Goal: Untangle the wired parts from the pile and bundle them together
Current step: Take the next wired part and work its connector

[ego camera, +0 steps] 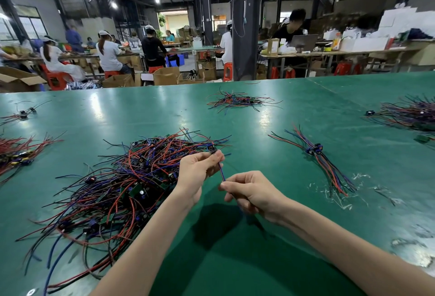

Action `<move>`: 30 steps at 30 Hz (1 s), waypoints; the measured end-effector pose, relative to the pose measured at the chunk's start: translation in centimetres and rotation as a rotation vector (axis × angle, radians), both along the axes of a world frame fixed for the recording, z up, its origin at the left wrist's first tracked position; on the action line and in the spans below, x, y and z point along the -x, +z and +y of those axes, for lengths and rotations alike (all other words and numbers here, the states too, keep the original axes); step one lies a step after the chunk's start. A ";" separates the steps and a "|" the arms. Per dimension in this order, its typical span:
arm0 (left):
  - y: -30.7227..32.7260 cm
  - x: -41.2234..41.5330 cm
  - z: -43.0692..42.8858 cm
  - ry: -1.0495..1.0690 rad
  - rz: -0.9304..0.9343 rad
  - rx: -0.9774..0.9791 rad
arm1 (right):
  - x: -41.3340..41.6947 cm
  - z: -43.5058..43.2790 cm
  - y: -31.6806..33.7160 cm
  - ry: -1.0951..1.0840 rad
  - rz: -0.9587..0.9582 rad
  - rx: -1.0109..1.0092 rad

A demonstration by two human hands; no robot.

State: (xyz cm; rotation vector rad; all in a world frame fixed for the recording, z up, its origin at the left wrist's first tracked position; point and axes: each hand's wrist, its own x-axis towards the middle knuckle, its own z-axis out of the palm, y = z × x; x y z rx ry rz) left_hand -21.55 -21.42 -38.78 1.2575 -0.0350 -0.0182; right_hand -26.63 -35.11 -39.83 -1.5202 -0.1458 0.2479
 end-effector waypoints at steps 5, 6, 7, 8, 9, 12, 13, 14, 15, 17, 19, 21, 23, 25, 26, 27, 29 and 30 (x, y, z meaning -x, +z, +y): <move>-0.3 -0.4 0.2 0.015 -0.007 -0.012 | 0.1 0.1 -0.3 0.017 0.023 0.030; -0.4 -0.5 0.3 0.020 -0.003 -0.005 | 0.1 0.1 -0.3 0.028 0.022 0.036; -0.4 -0.5 0.3 0.022 0.000 -0.001 | 0.2 0.1 -0.3 0.039 0.022 0.043; -0.4 -0.6 0.4 0.020 0.002 -0.002 | 0.2 0.2 -0.3 0.047 0.023 0.050; -0.4 -0.6 0.5 0.018 0.004 -0.006 | 0.3 0.2 -0.3 0.053 0.026 0.058; -0.4 -0.7 0.6 0.029 0.010 -0.005 | 0.3 0.4 -0.3 0.038 0.031 0.102; -0.4 -0.8 0.6 0.032 0.011 -0.003 | 0.3 0.4 -0.3 0.029 0.025 0.120; -0.4 -0.9 0.6 0.033 0.008 -0.005 | 0.3 0.4 -0.4 0.025 0.017 0.134; -0.4 -0.9 0.7 0.036 0.004 -0.007 | 0.3 0.4 -0.4 0.027 0.010 0.141; -0.5 -1.0 0.8 0.050 0.001 -0.009 | 0.4 0.5 -0.4 0.053 0.004 0.133; -0.5 -1.1 0.9 0.069 0.001 -0.021 | 0.5 0.5 -0.5 0.076 0.006 0.142; -0.4 -1.1 1.1 0.084 0.001 -0.030 | 0.5 0.6 -0.6 0.079 0.011 0.166; -0.4 -1.1 1.2 0.094 0.001 -0.033 | 0.5 0.7 -0.7 0.083 0.023 0.165; -0.4 -1.1 1.3 0.099 -0.001 -0.037 | 0.5 0.7 -0.7 0.088 0.017 0.168; -0.4 -1.1 1.2 0.100 -0.002 -0.040 | 0.6 0.7 -0.7 0.094 0.006 0.176; -0.5 -1.1 1.3 0.105 -0.003 -0.043 | 0.6 0.7 -0.8 0.105 -0.006 0.186; -0.5 -1.2 1.4 0.121 -0.007 -0.052 | 0.8 0.8 -0.8 0.125 -0.020 0.197; -0.6 -1.2 1.5 0.126 -0.009 -0.058 | 0.8 0.8 -0.8 0.129 -0.025 0.201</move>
